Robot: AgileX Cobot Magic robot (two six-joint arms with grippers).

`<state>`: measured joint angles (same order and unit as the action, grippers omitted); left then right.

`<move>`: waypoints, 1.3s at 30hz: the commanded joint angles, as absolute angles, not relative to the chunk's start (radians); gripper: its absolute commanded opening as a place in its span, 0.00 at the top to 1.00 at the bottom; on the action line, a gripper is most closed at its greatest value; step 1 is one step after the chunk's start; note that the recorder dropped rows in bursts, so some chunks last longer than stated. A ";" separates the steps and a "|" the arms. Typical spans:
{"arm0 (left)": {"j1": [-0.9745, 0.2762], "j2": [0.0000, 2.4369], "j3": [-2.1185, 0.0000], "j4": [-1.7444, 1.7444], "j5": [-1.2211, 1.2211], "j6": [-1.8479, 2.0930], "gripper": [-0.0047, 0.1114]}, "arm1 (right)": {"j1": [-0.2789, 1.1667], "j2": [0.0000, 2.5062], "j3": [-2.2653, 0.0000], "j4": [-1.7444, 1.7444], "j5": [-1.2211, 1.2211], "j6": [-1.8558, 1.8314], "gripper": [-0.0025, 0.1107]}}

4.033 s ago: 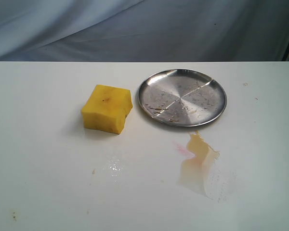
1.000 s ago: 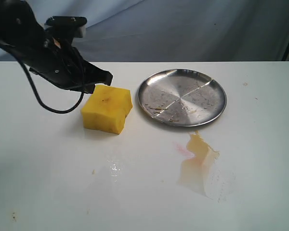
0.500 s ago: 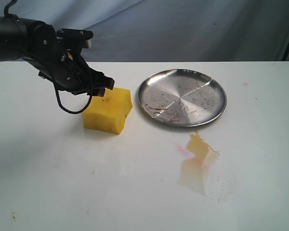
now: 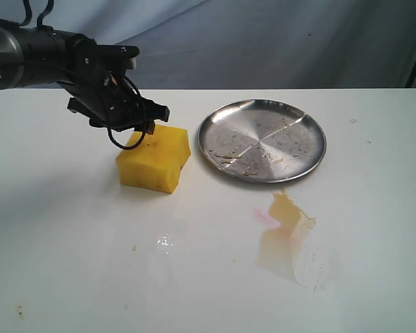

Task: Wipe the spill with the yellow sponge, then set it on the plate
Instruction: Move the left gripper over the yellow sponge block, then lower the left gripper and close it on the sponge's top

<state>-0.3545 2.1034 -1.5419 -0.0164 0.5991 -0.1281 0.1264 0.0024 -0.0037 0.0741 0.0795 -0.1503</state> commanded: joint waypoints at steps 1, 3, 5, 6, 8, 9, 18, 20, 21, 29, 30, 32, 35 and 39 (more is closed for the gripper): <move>-0.351 2.123 -1.554 0.000 0.637 -0.142 0.44 | 0.118 0.000 0.000 0.067 0.076 -0.150 0.98; -0.349 2.131 -1.554 0.000 0.637 -0.142 0.44 | 0.118 0.000 0.000 0.067 0.076 -0.150 0.98; -0.349 2.133 -1.554 -0.006 0.635 -0.142 0.44 | 0.118 0.000 0.000 0.067 0.076 -0.150 0.98; -0.349 2.133 -1.554 -0.012 0.635 -0.142 0.44 | 0.118 0.000 0.000 0.067 0.076 -0.150 0.98; -0.349 2.133 -1.554 -0.023 0.640 -0.142 0.44 | 0.118 0.000 0.000 0.067 0.076 -0.150 0.98; -0.349 2.133 -1.554 -0.030 0.644 -0.142 0.44 | 0.118 0.000 0.000 0.067 0.076 -0.150 0.98; -0.349 2.138 -1.554 -0.072 0.655 -0.140 0.44 | 0.118 0.000 0.000 0.067 0.076 -0.150 0.98; -0.349 2.150 -1.554 -0.096 0.655 -0.123 0.44 | 0.118 0.000 0.000 0.067 0.076 -0.150 0.98; -0.349 2.156 -1.554 -0.104 0.655 -0.119 0.44 | 0.118 0.000 0.000 0.067 0.076 -0.150 0.98; -0.349 2.185 -1.554 -0.108 0.655 -0.119 0.47 | 0.118 0.000 0.000 0.067 0.076 -0.150 0.98; -0.349 2.185 -1.554 -0.106 0.653 -0.119 0.49 | 0.118 0.000 0.000 0.067 0.076 -0.150 0.98; -0.349 2.185 -1.554 -0.104 0.653 -0.103 0.57 | 0.118 0.000 0.000 0.067 0.076 -0.150 0.98; -0.349 2.185 -1.554 -0.104 0.653 -0.101 0.76 | 0.118 0.000 0.000 0.067 0.076 -0.150 0.98; -0.349 2.185 -1.554 -0.104 0.657 -0.094 0.96 | 0.118 0.000 0.000 0.067 0.076 -0.150 0.98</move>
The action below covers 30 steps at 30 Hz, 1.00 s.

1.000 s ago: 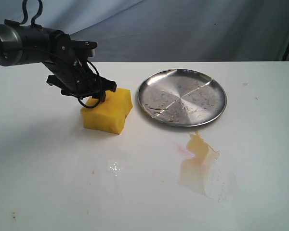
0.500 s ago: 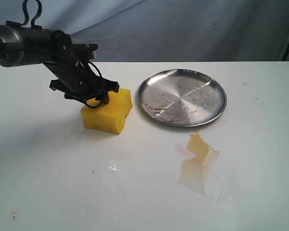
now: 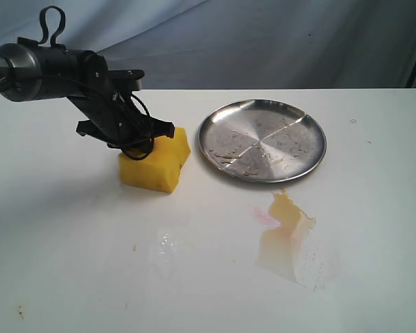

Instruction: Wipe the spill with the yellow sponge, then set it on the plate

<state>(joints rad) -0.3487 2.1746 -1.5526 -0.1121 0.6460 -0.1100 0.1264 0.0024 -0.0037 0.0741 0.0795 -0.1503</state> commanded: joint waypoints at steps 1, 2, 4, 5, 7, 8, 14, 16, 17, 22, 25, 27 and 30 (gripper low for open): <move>-0.349 2.185 -1.554 -0.104 0.662 -0.092 0.96 | 0.118 0.000 0.000 0.067 0.076 -0.150 0.98; -0.349 2.185 -1.554 -0.106 0.671 -0.079 0.96 | 0.118 0.000 0.000 0.067 0.076 -0.150 0.98; -0.353 2.185 -1.554 -0.117 0.697 -0.041 0.96 | 0.118 0.000 0.000 0.067 0.076 -0.150 0.98; -0.362 2.180 -1.549 -0.119 0.712 -0.018 0.96 | 0.118 0.000 0.000 0.067 0.076 -0.150 0.98; -0.377 2.165 -1.536 -0.119 0.729 0.019 0.96 | 0.118 0.000 0.000 0.067 0.076 -0.150 0.98; -0.385 2.153 -1.525 -0.119 0.729 0.032 0.96 | 0.118 0.000 0.000 0.067 0.076 -0.150 0.98; -0.444 2.058 -1.453 -0.119 0.729 0.039 0.96 | 0.118 0.000 0.000 0.067 0.076 -0.150 0.98; -0.473 2.040 -1.436 -0.121 0.729 0.039 0.96 | 0.118 0.000 0.000 0.067 0.076 -0.150 0.98; -0.490 2.034 -1.430 -0.121 0.731 0.039 0.96 | 0.118 0.000 0.000 0.067 0.076 -0.150 0.98; -0.575 2.030 -1.420 -0.147 0.737 0.039 0.96 | 0.118 0.000 0.000 0.067 0.076 -0.150 0.98; -0.629 2.030 -1.420 -0.184 0.722 0.050 0.96 | 0.118 0.000 0.000 0.067 0.076 -0.150 0.98; -0.662 2.030 -1.420 -0.198 0.695 0.056 0.96 | 0.118 0.000 0.000 0.067 0.076 -0.150 0.98; -0.696 2.035 -1.420 -0.209 0.654 0.053 0.96 | 0.118 0.000 0.000 0.067 0.076 -0.150 0.98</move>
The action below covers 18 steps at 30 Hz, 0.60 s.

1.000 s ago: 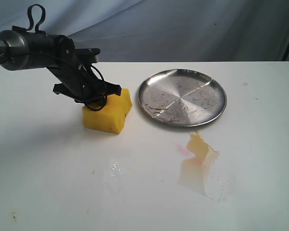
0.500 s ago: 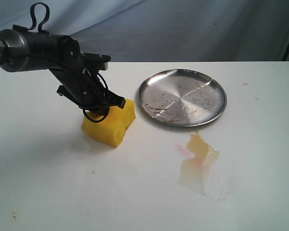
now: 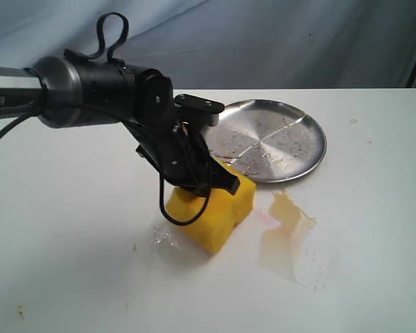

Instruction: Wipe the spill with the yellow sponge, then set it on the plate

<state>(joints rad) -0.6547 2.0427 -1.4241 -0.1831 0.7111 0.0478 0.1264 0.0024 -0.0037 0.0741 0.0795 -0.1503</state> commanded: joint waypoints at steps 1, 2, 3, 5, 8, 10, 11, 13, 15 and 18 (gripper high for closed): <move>-0.705 2.042 -1.420 -0.227 0.648 0.053 0.96 | 0.118 0.000 0.000 0.067 0.076 -0.150 0.98; -0.712 2.050 -1.420 -0.250 0.645 0.053 0.96 | 0.118 0.000 0.000 0.067 0.076 -0.150 0.98; -0.721 2.057 -1.420 -0.269 0.643 0.053 0.96 | 0.118 0.000 0.000 0.067 0.076 -0.150 0.98; -0.732 2.073 -1.425 -0.279 0.646 0.056 0.96 | 0.118 0.000 0.000 0.067 0.076 -0.150 0.98; -0.742 2.104 -1.453 -0.283 0.662 0.056 0.96 | 0.118 0.000 0.000 0.067 0.076 -0.150 0.98; -0.749 2.120 -1.477 -0.283 0.670 0.053 0.96 | 0.118 0.000 0.000 0.067 0.076 -0.150 0.98; -0.749 2.125 -1.491 -0.283 0.673 0.053 0.96 | 0.118 0.000 0.000 0.067 0.076 -0.150 0.98; -0.757 2.133 -1.516 -0.283 0.675 0.053 0.96 | 0.118 0.000 0.000 0.067 0.076 -0.150 0.98; -0.760 2.142 -1.541 -0.283 0.678 0.053 0.96 | 0.118 0.000 0.000 0.067 0.076 -0.150 0.98; -0.760 2.160 -1.575 -0.283 0.697 0.053 0.96 | 0.118 0.000 0.000 0.067 0.076 -0.150 0.98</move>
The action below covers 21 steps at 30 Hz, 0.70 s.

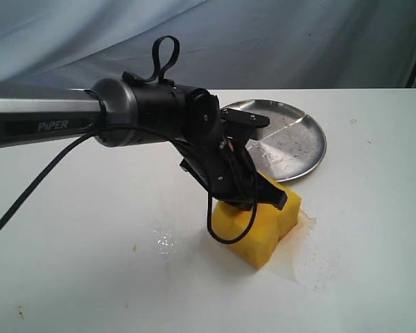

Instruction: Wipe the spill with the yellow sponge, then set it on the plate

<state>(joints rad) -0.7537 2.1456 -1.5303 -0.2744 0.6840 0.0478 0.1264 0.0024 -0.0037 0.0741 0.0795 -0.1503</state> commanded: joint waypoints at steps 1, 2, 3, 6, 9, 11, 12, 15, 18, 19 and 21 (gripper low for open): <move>-0.760 2.166 -1.582 -0.283 0.699 0.053 0.96 | 0.118 0.000 0.000 0.067 0.076 -0.150 0.98; -0.760 2.172 -1.588 -0.283 0.704 0.053 0.96 | 0.118 0.000 0.000 0.067 0.076 -0.150 0.98; -0.760 2.182 -1.593 -0.283 0.704 0.053 0.96 | 0.118 0.000 0.000 0.067 0.076 -0.150 0.98; -0.768 2.208 -1.616 -0.280 0.708 0.059 0.96 | 0.118 0.000 0.000 0.067 0.076 -0.150 0.98; -0.768 2.229 -1.649 -0.282 0.708 0.059 0.96 | 0.118 0.000 0.000 0.067 0.076 -0.150 0.98; -0.768 2.248 -1.679 -0.282 0.713 0.060 0.96 | 0.118 0.000 0.000 0.067 0.076 -0.150 0.98; -0.768 2.265 -1.705 -0.282 0.725 0.060 0.96 | 0.118 0.000 0.000 0.067 0.076 -0.150 0.98; -0.772 2.296 -1.756 -0.282 0.741 0.060 0.96 | 0.118 0.000 0.000 0.067 0.076 -0.150 0.98; -0.777 2.310 -1.776 -0.282 0.741 0.063 0.96 | 0.118 0.000 0.000 0.067 0.076 -0.150 0.98; -0.779 2.310 -1.776 -0.282 0.741 0.087 0.96 | 0.118 0.000 0.000 0.067 0.076 -0.150 0.98; -0.789 2.310 -1.776 -0.282 0.756 0.091 0.96 | 0.118 0.000 0.000 0.067 0.076 -0.150 0.98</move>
<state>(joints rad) -0.7742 2.2986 -1.7719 -0.2812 0.7513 0.0751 0.1264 0.0024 -0.0037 0.0741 0.0795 -0.1503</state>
